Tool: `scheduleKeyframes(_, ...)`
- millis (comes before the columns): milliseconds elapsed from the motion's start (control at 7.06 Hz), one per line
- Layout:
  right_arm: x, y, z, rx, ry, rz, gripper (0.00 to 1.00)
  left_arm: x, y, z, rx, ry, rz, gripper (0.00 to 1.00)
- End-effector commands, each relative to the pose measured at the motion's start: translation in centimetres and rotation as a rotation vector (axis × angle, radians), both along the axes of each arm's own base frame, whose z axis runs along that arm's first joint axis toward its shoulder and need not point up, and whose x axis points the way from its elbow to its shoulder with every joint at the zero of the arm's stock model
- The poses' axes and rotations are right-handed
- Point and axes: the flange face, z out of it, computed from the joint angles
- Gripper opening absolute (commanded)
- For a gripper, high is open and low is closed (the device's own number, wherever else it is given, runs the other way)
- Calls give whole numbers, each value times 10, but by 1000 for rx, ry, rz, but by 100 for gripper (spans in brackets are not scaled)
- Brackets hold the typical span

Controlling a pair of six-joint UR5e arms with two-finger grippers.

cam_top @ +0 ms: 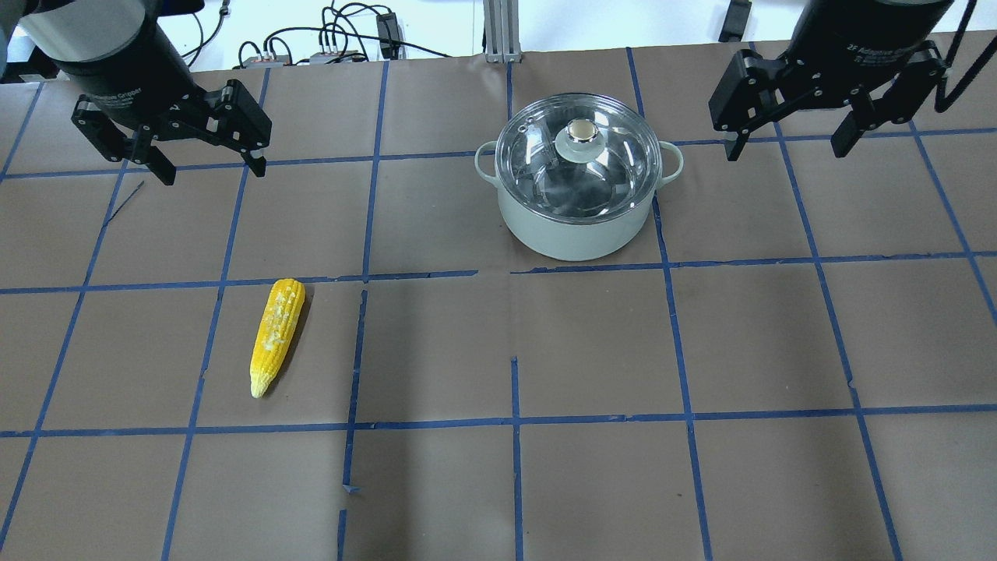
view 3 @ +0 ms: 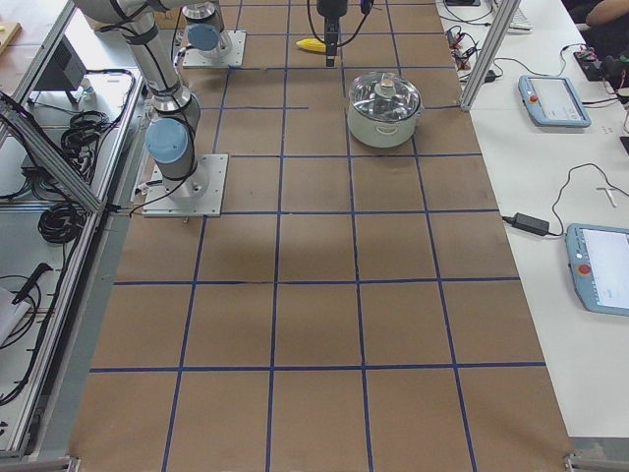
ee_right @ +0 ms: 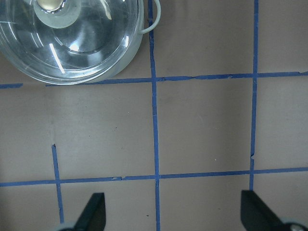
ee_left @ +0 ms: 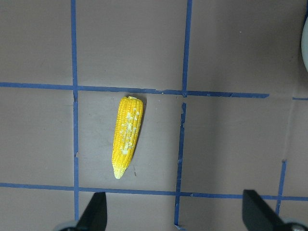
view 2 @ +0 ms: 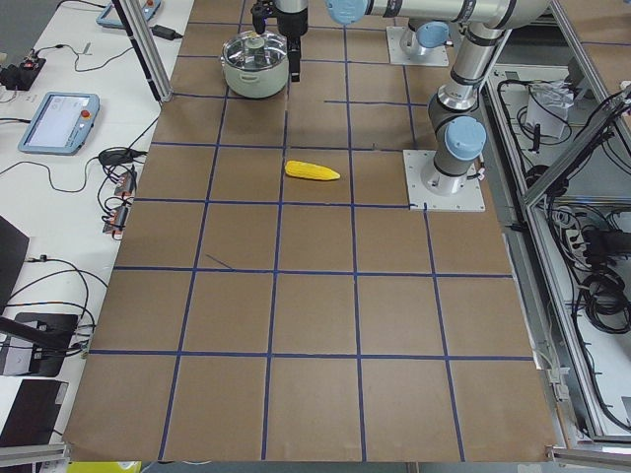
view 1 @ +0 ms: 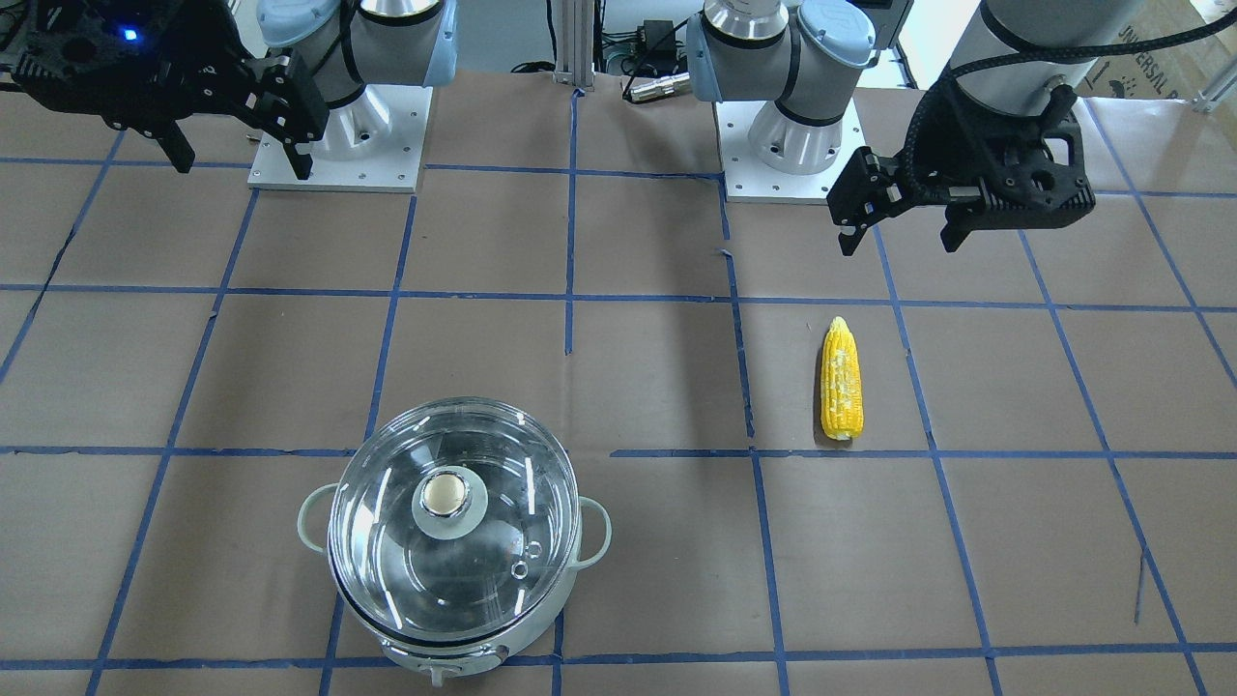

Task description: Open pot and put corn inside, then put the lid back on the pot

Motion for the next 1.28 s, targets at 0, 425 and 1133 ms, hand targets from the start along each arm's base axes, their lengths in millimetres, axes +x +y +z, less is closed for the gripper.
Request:
scheduleKeyframes(0, 0, 0, -1, 2, 0, 2, 98, 0, 0, 0, 0, 0, -1, 100)
scheduleKeyframes(425, 5, -31, -17, -40, -5, 2, 98, 0, 0, 0, 0, 3, 1, 100)
scheduleKeyframes(1133, 99, -179, -111, -76, -13, 69, 97, 0, 0, 1, -2, 3, 2, 100)
